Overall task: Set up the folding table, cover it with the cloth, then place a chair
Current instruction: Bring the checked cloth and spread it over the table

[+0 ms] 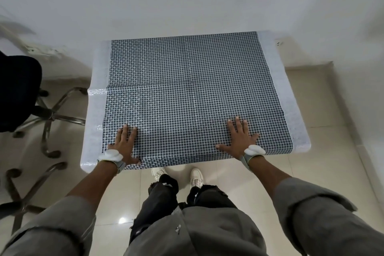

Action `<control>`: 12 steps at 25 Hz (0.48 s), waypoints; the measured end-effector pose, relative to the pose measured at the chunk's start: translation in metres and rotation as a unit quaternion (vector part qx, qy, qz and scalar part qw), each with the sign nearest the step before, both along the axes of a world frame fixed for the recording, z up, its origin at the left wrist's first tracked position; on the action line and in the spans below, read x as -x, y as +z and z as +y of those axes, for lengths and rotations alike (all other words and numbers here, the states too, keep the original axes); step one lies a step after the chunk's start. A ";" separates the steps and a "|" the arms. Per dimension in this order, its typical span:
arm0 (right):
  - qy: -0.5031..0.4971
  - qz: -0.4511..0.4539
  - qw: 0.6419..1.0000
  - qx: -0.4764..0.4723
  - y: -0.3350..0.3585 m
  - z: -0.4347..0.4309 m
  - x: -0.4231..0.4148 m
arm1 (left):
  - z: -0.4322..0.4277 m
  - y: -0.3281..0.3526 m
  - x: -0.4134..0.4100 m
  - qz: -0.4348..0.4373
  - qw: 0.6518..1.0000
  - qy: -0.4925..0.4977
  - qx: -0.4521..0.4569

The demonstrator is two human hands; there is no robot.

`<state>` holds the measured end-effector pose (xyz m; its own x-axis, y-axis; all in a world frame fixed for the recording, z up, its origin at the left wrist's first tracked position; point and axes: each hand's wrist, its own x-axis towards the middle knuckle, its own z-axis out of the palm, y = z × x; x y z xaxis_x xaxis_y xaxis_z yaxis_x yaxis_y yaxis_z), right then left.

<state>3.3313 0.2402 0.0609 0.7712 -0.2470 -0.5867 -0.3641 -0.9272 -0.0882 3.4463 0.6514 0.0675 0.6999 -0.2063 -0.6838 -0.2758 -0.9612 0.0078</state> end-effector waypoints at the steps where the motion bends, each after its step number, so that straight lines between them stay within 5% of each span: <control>1: 0.001 0.000 1.000 -0.001 0.000 -0.001 0.000 | 0.000 0.000 -0.001 0.001 1.000 -0.002 -0.001; 12: 0.006 -0.012 1.000 0.002 -0.002 -0.006 0.009 | 0.005 0.001 -0.004 -0.006 1.000 -0.007 0.014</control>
<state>3.3224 0.2337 0.0590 0.7877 -0.2392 -0.5678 -0.3504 -0.9319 -0.0935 3.4499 0.6564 0.0683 0.7054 -0.2345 -0.6689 -0.2888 -0.9569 0.0310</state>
